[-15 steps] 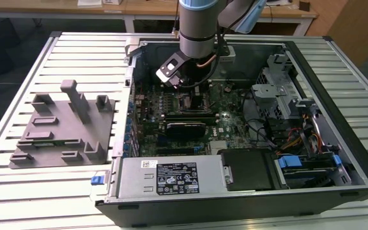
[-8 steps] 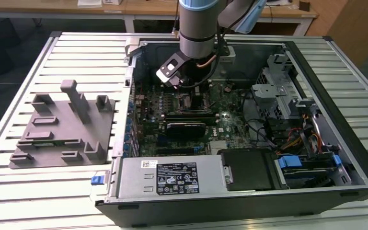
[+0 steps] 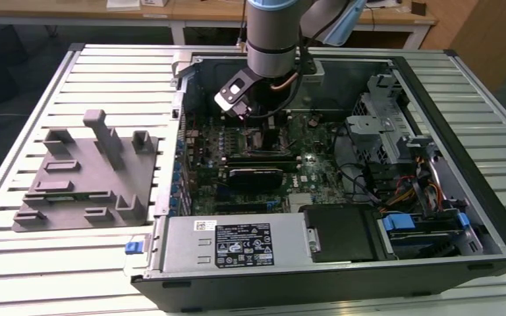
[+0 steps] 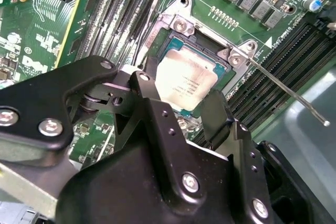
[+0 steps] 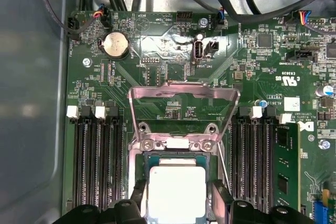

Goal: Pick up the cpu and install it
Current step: 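Place the cpu into insertion slot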

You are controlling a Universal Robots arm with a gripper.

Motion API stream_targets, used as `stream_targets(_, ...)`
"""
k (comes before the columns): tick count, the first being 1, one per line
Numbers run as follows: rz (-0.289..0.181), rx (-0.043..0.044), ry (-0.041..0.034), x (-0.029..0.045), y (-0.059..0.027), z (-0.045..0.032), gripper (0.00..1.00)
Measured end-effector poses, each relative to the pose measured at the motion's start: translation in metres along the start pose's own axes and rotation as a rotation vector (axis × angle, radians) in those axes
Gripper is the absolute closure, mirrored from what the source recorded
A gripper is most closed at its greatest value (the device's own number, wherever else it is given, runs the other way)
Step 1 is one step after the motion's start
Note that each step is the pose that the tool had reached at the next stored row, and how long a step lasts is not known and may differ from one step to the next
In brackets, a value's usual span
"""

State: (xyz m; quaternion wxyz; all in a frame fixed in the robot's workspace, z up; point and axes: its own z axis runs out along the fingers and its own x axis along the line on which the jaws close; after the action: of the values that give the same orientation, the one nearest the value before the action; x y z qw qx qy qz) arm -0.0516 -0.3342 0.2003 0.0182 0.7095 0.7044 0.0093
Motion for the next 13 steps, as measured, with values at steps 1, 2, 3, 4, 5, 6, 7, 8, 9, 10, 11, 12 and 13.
stream_targets(1, 0.000, 0.0002, 0.0000, 0.0000, 0.0000, -0.0010, 0.40)
stream_targets(2, 0.000, 0.0004, 0.0000, 0.0000, 0.0001, -0.0019, 0.42)
stream_targets(3, 0.000, 0.0006, 0.0001, 0.0000, 0.0001, -0.0028, 0.48)
stream_targets(4, 0.000, 0.0010, 0.0001, -0.0001, 0.0002, -0.0039, 0.54)
stream_targets(5, 0.000, 0.0014, 0.0001, -0.0001, 0.0002, -0.0047, 0.54)
stream_targets(6, 0.000, 0.0017, 0.0001, -0.0001, 0.0002, -0.0053, 0.60)
stream_targets(7, 0.000, 0.0021, 0.0002, 0.0000, 0.0002, -0.0056, 0.60)
stream_targets(8, 0.000, 0.0026, 0.0001, -0.0001, 0.0002, -0.0061, 0.65)
stream_targets(9, 0.000, 0.0031, 0.0001, -0.0001, 0.0003, -0.0066, 0.71)
stream_targets(10, 0.000, 0.0036, 0.0000, -0.0001, 0.0003, -0.0074, 0.77)
stream_targets(11, 0.000, 0.0038, 0.0001, -0.0001, 0.0003, -0.0080, 0.77)
stream_targets(12, 0.000, 0.0039, 0.0003, -0.0001, 0.0003, -0.0086, 0.83)
stream_targets(13, 0.000, 0.0039, 0.0007, -0.0001, 0.0004, -0.0092, 0.83)
